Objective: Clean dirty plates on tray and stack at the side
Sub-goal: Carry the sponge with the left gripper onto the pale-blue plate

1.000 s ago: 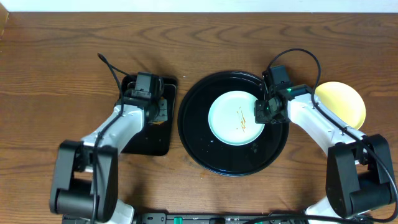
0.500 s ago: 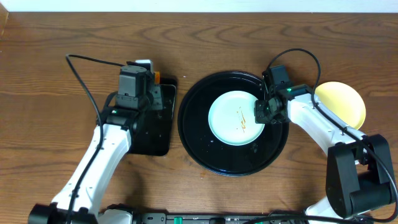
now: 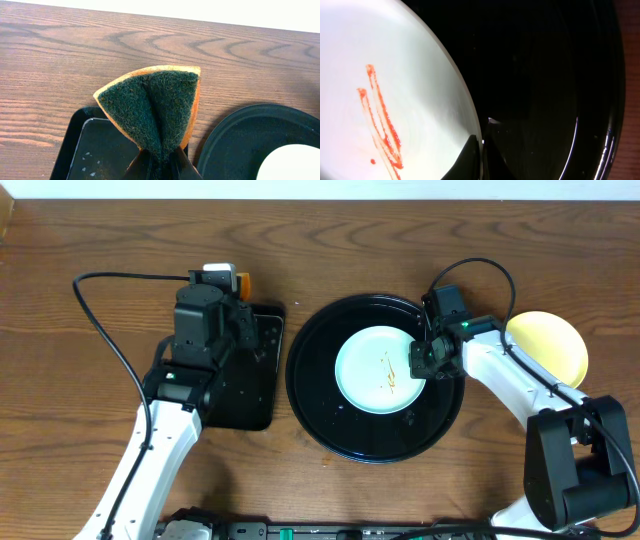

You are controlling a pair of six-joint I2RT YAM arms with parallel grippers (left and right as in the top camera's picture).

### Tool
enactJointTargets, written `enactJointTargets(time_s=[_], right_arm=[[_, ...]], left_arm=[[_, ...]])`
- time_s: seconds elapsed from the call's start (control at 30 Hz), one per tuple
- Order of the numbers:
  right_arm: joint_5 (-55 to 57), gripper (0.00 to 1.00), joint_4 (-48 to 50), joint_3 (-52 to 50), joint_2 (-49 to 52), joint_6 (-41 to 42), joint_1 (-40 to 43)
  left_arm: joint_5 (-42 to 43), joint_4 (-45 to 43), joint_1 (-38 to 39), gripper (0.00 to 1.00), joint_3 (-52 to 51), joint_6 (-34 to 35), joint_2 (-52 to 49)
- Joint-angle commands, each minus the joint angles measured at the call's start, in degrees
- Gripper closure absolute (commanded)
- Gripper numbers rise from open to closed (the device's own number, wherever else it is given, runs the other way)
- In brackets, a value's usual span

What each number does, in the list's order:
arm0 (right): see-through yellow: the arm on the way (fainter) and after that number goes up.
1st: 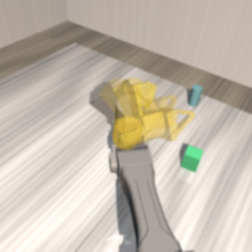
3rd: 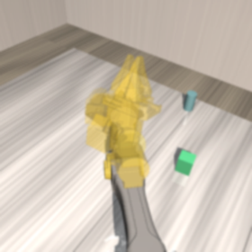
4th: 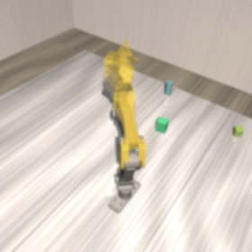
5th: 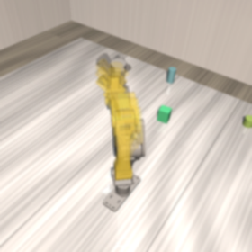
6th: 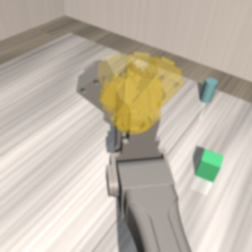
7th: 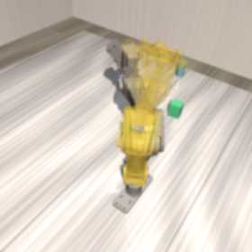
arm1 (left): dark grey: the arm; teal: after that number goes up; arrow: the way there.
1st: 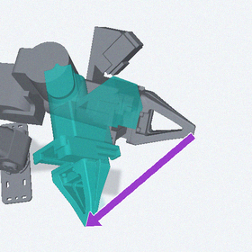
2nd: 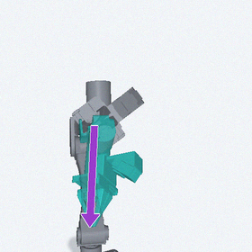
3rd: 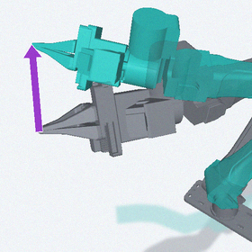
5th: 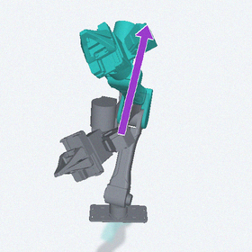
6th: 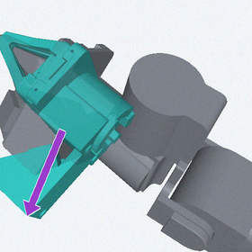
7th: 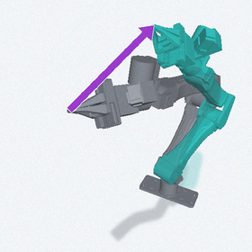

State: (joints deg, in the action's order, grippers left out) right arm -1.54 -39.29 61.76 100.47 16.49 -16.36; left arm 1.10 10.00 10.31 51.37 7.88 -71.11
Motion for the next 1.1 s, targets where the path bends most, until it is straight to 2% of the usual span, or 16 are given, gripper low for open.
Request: enactJointTargets(time_s=[0.0,0.33,0.63,0.8,1.07], right_arm=[[1.29,0.99,-0.20,-0.44,0.15,-0.90,-0.22],[1.29,0.99,-0.13,-0.44,0.15,-0.90,-0.22],[1.29,0.99,-0.15,-0.44,0.15,-0.90,-0.22],[1.29,0.99,-0.20,-0.44,0.15,-0.90,-0.22],[1.27,0.99,-0.17,-0.44,0.15,-0.90,-0.22]], left_arm=[[-0.79,-0.68,0.02,0.92,-0.04,0.33,1.03],[-0.76,0.98,0.02,0.93,-0.04,0.33,-0.44],[-0.68,7.48,0.07,0.92,-0.04,5.99,-12.48],[3.45,7.54,0.09,0.92,-0.04,7.50,-19.17],[7.43,8.17,0.24,0.93,-0.07,9.07,-21.68]])
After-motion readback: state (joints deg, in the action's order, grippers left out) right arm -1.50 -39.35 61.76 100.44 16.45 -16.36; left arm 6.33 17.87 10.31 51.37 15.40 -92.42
